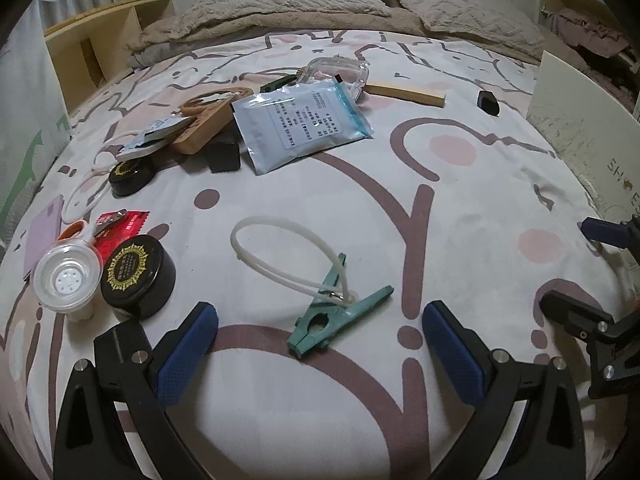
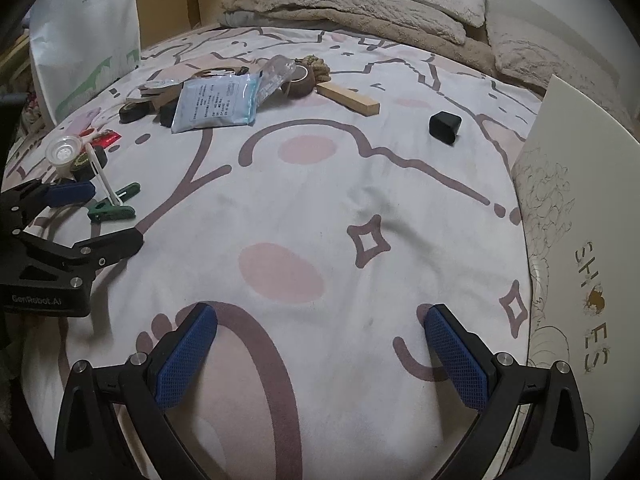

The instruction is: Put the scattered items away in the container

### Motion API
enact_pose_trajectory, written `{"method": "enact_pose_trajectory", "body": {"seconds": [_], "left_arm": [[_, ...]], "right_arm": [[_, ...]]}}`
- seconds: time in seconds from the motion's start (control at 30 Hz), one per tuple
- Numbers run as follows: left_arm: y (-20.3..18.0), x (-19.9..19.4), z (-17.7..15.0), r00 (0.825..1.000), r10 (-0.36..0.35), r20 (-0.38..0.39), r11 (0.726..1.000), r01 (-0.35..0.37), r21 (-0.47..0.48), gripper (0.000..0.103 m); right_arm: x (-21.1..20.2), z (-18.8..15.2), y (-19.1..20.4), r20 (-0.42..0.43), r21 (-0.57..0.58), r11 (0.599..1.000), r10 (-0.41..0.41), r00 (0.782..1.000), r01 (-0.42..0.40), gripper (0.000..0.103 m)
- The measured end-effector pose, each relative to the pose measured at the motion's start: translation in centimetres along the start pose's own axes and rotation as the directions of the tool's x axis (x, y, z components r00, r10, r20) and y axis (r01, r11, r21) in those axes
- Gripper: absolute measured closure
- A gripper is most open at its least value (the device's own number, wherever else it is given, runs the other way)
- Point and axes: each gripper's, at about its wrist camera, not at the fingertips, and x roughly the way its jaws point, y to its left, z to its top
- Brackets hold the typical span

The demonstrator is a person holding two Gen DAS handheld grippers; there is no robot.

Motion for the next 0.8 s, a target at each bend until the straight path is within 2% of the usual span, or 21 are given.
{"method": "enact_pose_trajectory", "body": {"seconds": [0.2, 0.27, 0.43, 0.57, 0.67, 0.8], "left_arm": [[0.2, 0.1, 0.0, 1.0, -0.01, 0.0, 1.0, 0.01, -0.01, 0.0], [0.2, 0.0, 0.1, 1.0, -0.024, 0.0, 1.0, 0.024, -0.015, 0.003], [-0.6, -0.6, -0.1, 0.998, -0.059, 0.017, 0.998, 0.059, 0.003, 0.023], [-1.0, -0.7, -0.1, 0.997, -0.077, 0.025, 0.997, 0.077, 0.001, 0.029], [-1.1, -0.7, 0.0, 0.995, -0.1, 0.03, 0.995, 0.1, -0.005, 0.039], [-1.3, -0.8, 0.2, 0.991, -0.127, 0.033, 0.992, 0.127, -0.006, 0.059]], "right_arm": [[0.3, -0.1, -0.1, -0.012, 0.003, 1.0, 0.0, 1.0, 0.0, 0.0], [0.3, -0.1, -0.1, -0.012, 0.001, 1.0, -0.003, 1.0, 0.003, 0.0], [0.4, -0.1, -0.1, -0.012, 0.004, 1.0, 0.001, 1.0, -0.001, 0.0], [0.4, -0.1, 0.0, -0.012, 0.0, 1.0, -0.005, 1.0, 0.005, 0.0], [0.5, -0.1, 0.0, -0.012, -0.003, 1.0, -0.009, 1.0, 0.009, 0.0], [0.5, -0.2, 0.0, -0.011, -0.001, 1.0, -0.007, 1.0, 0.007, 0.0]]}}
